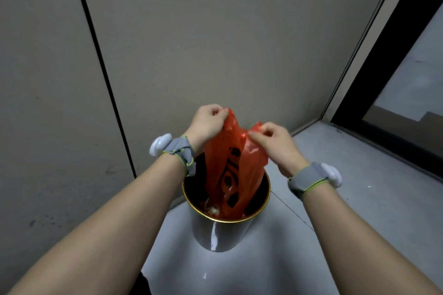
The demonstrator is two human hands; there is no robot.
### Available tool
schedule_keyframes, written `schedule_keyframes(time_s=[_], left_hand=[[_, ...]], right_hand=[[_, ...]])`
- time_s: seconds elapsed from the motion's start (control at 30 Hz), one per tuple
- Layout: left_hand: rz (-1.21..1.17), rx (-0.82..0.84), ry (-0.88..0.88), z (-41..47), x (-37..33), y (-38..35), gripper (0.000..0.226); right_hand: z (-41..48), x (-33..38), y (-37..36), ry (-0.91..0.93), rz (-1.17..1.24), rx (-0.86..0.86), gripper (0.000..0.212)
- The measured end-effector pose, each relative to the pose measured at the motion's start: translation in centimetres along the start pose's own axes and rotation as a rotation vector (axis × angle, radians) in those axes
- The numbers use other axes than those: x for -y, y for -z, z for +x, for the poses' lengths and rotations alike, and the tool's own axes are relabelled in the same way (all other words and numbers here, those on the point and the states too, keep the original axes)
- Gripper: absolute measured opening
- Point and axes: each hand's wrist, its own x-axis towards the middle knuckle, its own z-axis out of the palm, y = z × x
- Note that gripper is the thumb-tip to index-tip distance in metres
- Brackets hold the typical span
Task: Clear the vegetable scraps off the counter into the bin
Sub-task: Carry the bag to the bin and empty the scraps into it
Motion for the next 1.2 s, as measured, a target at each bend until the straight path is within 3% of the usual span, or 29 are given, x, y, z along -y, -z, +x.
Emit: schedule_keyframes(time_s=[0.13,0.23,0.3,0.37,0.47,0.53,0.7,0.77,0.87,0.97,1.03,1.1,1.2], left_hand=[[-0.167,-0.067,-0.013,0.1,-0.9,0.5,0.031],[-0.135,-0.027,0.028,-0.2,-0.7,-0.1,0.039],[-0.179,-0.055,-0.013,-0.2,-1.6,-0.1,0.035],[-0.205,-0.094,-0.011,0.2,-2.3,0.2,0.033],[-0.07,-0.006,0.045,-0.3,-1.6,-0.4,0.036],[-0.078,-0.009,0.027,-0.5,-1.2,-0.6,0.036],[-0.118,-0.173,0.001,-0.2,-1.5,-0.4,0.039],[-0.095,-0.184,-0.03,-0.1,-1.5,-0.6,0.039],[-0.086,-0.146,0.071,-0.2,-0.8,-0.9,0.04],[-0.064,-0.091,0.027,-0.4,-1.0,-1.3,0.038],[-0.183,-0.094,0.065,-0.7,-1.7,-1.1,0.035],[-0.311,-0.064,0.117,-0.8,-1.7,-1.2,0.028],[-0.538,0.083,0.153,-1.5,-2.4,-1.6,0.022]], right_hand=[[0.5,1.9,0.1,0.065,0.271,-0.156,0.021],[-0.1,2.4,-0.8,0.059,0.32,-0.137,0.034],[0.1,3.0,-0.9,0.152,0.403,-0.11,0.039],[-0.1,2.9,-1.0,0.16,0.296,-0.085,0.038],[-0.1,2.1,-1.7,0.153,0.022,-0.14,0.021],[0.3,2.2,-1.5,0.223,0.028,-0.206,0.018],[1.3,1.4,-1.6,0.141,0.011,-0.188,0.019],[1.6,1.3,-1.6,0.222,-0.074,-0.201,0.026],[1.8,0.9,-1.7,0.097,-0.074,-0.227,0.044],[1.8,1.6,-1.7,0.109,0.003,-0.236,0.042],[1.5,2.6,-1.6,0.101,0.096,-0.203,0.031],[1.1,2.4,-1.9,0.021,0.164,-0.058,0.027],[0.2,1.3,-2.5,0.119,0.119,0.182,0.063]])
